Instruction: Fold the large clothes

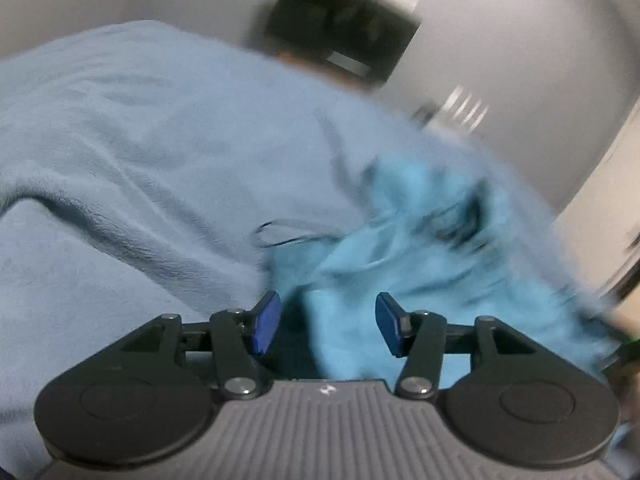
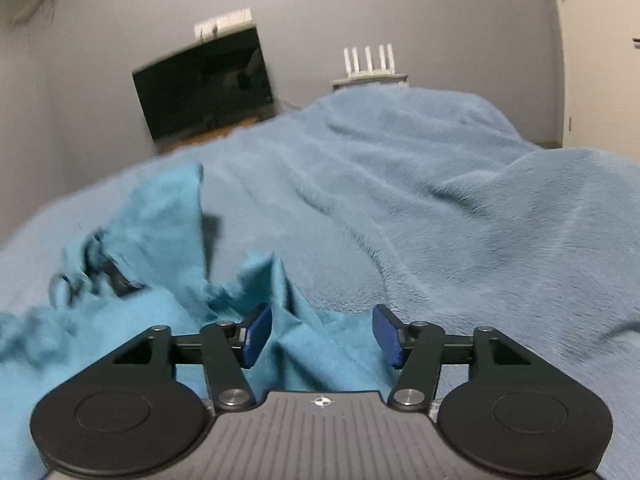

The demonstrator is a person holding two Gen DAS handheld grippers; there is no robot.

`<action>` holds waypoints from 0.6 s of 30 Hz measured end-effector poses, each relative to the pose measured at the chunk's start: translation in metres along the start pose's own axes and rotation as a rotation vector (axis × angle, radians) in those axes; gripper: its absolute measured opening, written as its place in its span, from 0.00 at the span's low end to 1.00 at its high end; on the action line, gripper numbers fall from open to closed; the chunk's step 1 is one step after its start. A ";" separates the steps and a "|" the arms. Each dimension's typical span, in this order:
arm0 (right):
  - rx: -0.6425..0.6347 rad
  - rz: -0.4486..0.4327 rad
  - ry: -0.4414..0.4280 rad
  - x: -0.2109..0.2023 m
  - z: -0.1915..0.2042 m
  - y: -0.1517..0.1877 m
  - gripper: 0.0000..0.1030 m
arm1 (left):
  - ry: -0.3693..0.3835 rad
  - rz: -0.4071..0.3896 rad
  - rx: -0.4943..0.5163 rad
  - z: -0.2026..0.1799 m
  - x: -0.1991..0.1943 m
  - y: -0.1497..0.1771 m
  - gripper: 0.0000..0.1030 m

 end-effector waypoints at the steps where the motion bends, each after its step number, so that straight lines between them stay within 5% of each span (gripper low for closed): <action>1: 0.002 -0.016 -0.020 -0.014 0.003 -0.002 0.65 | 0.068 -0.013 -0.034 -0.008 -0.014 0.003 0.60; 6: -0.095 -0.067 -0.134 -0.084 0.025 0.004 0.71 | 0.192 0.079 -0.010 -0.032 -0.048 0.041 0.67; 12: -0.141 0.066 -0.412 -0.129 0.067 0.044 0.71 | 0.321 0.096 0.110 -0.065 -0.076 0.061 0.67; 15: -0.166 0.111 -0.452 -0.136 0.082 0.067 0.71 | 0.313 0.135 0.168 -0.083 -0.059 0.055 0.67; 18: -0.224 0.149 -0.426 -0.136 0.082 0.087 0.71 | 0.319 0.263 0.298 -0.104 -0.043 0.062 0.67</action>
Point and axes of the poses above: each gripper's, at about its wrist camera, not at the fingertips, and x roughly the way its jaws point, z to its left, y to its underside, the point moved 9 cm from there along x, roughly the way its jaws point, and after that the axes turned 3 degrees about y, right-handed, at the moved point
